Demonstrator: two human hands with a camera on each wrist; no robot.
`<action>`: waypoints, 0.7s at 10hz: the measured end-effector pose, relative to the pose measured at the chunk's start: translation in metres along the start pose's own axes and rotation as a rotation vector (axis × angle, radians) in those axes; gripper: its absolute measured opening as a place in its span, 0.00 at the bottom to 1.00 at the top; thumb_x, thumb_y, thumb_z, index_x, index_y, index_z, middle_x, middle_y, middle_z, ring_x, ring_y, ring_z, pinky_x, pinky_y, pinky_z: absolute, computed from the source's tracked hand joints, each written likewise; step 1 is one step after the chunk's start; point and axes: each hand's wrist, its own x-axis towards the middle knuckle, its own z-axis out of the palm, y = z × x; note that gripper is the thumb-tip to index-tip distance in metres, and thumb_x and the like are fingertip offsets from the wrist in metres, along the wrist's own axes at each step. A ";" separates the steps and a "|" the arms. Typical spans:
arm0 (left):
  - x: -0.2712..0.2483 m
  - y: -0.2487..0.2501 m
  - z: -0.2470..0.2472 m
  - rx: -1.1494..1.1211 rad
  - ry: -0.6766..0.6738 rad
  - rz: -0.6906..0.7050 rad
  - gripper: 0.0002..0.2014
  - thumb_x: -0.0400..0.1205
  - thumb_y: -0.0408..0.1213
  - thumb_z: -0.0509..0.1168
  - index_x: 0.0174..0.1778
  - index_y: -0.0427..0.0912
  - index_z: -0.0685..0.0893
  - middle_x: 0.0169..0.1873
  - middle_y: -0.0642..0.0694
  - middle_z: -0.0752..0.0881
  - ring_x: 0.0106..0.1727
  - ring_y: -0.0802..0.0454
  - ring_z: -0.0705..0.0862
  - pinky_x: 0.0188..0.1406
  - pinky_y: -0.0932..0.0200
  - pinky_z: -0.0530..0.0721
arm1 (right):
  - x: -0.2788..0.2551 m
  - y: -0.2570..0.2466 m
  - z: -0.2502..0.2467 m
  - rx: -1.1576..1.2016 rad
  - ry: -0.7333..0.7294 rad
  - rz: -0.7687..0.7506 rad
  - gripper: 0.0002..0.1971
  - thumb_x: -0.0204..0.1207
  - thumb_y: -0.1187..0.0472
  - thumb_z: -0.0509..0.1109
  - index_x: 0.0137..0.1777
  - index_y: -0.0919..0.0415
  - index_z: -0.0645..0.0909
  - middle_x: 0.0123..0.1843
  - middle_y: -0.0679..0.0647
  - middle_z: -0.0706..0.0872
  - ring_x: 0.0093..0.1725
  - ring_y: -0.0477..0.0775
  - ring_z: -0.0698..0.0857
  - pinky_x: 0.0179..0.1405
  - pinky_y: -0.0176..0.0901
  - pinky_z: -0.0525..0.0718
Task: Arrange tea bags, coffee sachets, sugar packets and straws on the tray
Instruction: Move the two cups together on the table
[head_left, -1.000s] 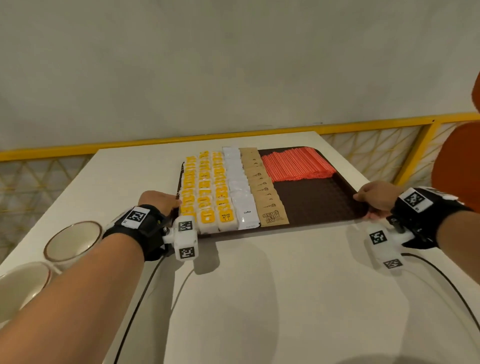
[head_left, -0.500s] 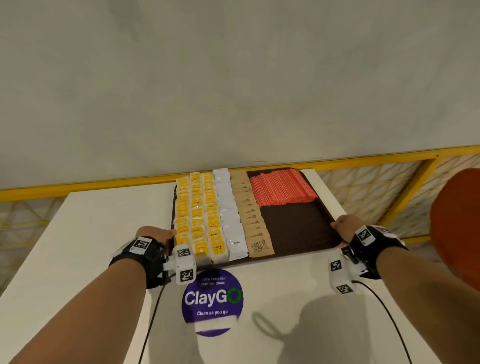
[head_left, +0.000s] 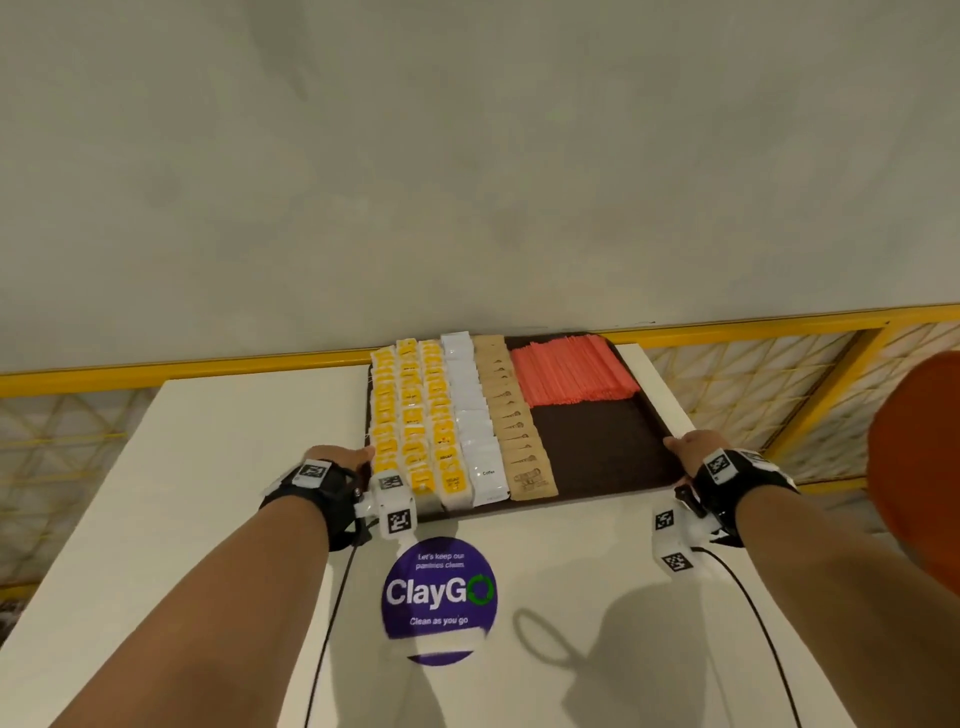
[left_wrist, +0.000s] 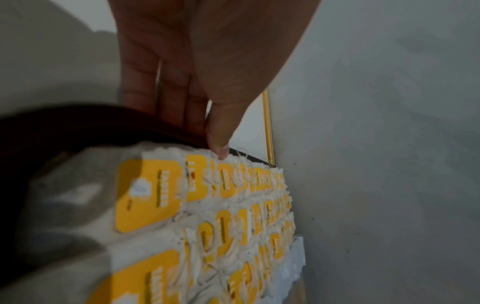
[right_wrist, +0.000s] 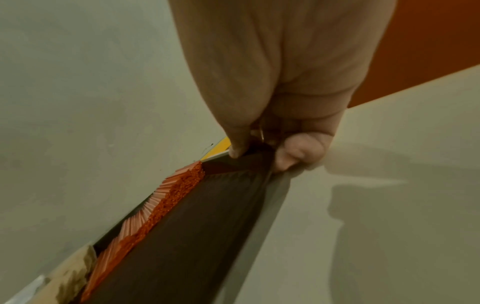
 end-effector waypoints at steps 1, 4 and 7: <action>-0.011 -0.007 -0.008 -0.199 -0.067 0.116 0.19 0.85 0.41 0.62 0.63 0.29 0.81 0.62 0.36 0.83 0.52 0.43 0.83 0.42 0.60 0.84 | -0.008 0.005 -0.001 0.439 0.073 0.096 0.21 0.87 0.57 0.53 0.74 0.68 0.70 0.57 0.65 0.82 0.59 0.67 0.81 0.59 0.56 0.79; -0.149 -0.130 -0.133 0.081 -0.019 0.484 0.17 0.81 0.42 0.69 0.66 0.53 0.79 0.67 0.56 0.77 0.68 0.60 0.72 0.64 0.66 0.67 | -0.146 -0.103 0.041 0.560 0.074 -0.704 0.09 0.79 0.69 0.65 0.51 0.55 0.80 0.46 0.45 0.83 0.47 0.46 0.81 0.52 0.45 0.76; -0.192 -0.262 -0.146 0.507 -0.235 0.080 0.59 0.61 0.55 0.81 0.82 0.46 0.51 0.76 0.48 0.65 0.74 0.50 0.70 0.73 0.54 0.73 | -0.335 -0.210 0.179 -0.181 -0.585 -1.278 0.43 0.71 0.48 0.76 0.82 0.45 0.57 0.82 0.46 0.60 0.80 0.52 0.56 0.77 0.49 0.56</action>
